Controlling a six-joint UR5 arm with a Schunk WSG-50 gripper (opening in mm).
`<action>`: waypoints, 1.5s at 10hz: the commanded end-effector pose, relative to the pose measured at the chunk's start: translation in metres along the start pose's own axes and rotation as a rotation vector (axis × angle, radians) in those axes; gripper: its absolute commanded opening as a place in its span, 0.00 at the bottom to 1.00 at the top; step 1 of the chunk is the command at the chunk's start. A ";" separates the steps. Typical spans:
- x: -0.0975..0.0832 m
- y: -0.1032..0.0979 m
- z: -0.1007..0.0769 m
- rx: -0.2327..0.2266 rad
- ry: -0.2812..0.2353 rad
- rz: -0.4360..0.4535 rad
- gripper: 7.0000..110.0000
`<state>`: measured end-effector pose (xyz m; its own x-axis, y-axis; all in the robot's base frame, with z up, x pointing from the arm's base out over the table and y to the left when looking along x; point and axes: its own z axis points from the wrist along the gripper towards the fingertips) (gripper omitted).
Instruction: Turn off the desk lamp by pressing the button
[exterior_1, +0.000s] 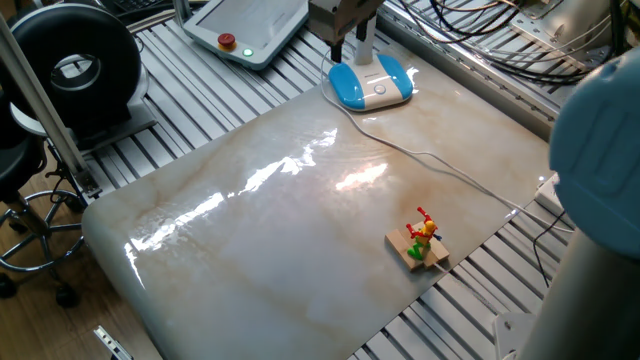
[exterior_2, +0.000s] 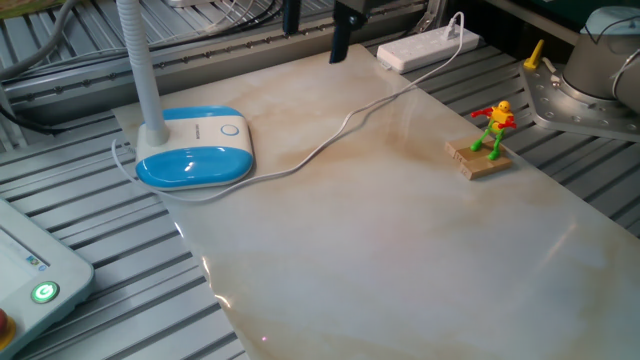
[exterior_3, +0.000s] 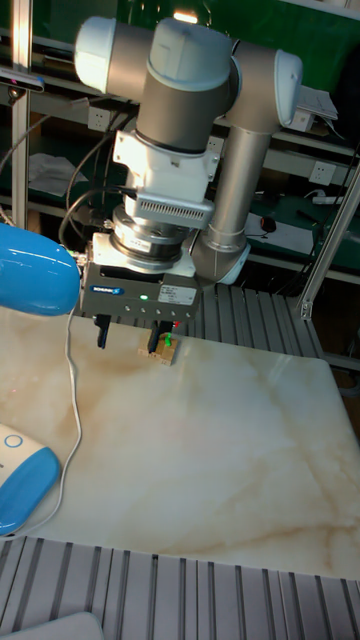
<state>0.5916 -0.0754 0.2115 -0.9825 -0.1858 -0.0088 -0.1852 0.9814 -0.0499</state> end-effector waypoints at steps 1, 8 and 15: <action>-0.003 -0.019 -0.004 -0.021 -0.006 -0.037 0.57; -0.010 -0.029 -0.001 -0.038 -0.035 0.016 0.36; 0.004 -0.004 -0.003 -0.139 0.028 0.096 0.57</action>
<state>0.5979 -0.0867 0.2130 -0.9905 -0.1365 -0.0174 -0.1373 0.9891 0.0528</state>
